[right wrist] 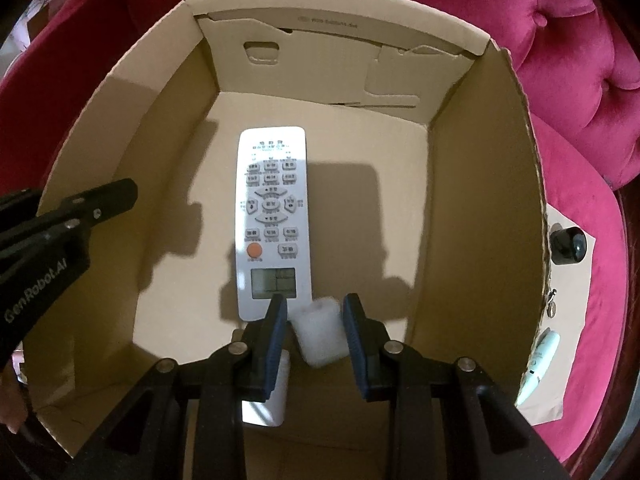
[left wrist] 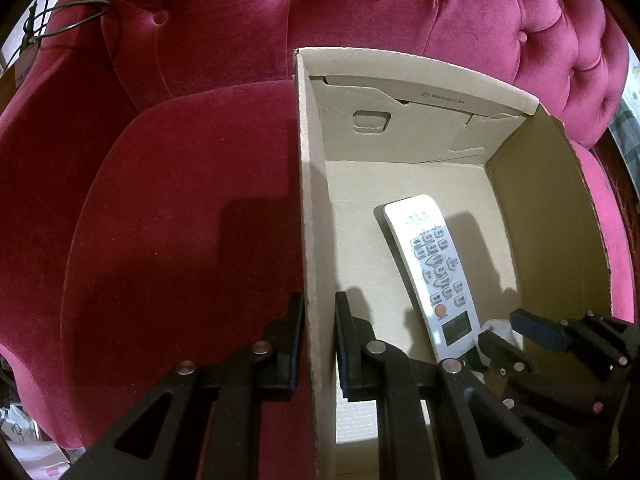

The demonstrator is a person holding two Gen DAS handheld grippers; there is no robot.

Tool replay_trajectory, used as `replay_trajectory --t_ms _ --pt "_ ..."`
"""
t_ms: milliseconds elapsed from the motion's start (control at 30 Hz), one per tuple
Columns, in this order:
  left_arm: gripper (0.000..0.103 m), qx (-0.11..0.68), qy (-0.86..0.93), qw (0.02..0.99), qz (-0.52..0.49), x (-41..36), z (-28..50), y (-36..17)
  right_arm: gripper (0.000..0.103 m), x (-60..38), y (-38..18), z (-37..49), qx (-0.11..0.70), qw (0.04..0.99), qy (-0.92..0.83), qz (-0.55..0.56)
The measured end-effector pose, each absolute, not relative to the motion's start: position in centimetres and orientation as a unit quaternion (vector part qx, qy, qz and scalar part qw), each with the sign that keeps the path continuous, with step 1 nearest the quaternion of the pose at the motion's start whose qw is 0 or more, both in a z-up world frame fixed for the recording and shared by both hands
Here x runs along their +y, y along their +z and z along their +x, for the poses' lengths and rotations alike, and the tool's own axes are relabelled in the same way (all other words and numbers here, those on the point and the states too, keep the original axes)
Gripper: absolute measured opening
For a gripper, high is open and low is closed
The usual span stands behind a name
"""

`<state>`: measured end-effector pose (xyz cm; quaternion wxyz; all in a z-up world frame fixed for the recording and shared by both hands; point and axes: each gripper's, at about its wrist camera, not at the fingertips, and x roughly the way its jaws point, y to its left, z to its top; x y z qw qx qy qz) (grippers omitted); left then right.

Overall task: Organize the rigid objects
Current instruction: 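Lower the small charger into the box beside the remote, then open the right gripper and move it out of the box over the light-blue bottle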

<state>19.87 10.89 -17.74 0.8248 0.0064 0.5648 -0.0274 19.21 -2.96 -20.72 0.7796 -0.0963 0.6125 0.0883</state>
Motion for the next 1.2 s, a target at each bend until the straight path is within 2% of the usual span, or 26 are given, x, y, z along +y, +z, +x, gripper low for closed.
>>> replay_trajectory --t_ms 100,200,467,900,1067,1200 --pt "0.016 0.565 -0.028 0.825 0.005 10.9 19.9 -17.8 0.032 -3.1 -20.6 19.3 0.609 0.782 0.092 -0.095" --pt "0.016 0.565 -0.027 0.825 0.006 10.9 19.8 -17.7 0.038 -3.3 -20.2 19.3 0.605 0.786 0.094 -0.089" --pt "0.016 0.565 -0.026 0.825 0.007 10.8 19.9 -17.7 0.039 -3.2 -18.8 19.3 0.595 0.794 0.097 -0.086" --pt "0.016 0.565 -0.026 0.825 0.007 10.8 19.9 -17.7 0.045 -3.5 -15.2 18.8 0.569 0.813 0.095 -0.078" --pt "0.016 0.565 -0.026 0.824 0.007 10.8 19.8 -17.7 0.05 -4.3 -13.6 18.7 0.559 0.821 0.088 -0.074" --pt "0.016 0.565 -0.026 0.824 0.007 10.8 19.8 -17.7 0.061 -5.0 -12.5 18.6 0.554 0.826 0.081 -0.069"
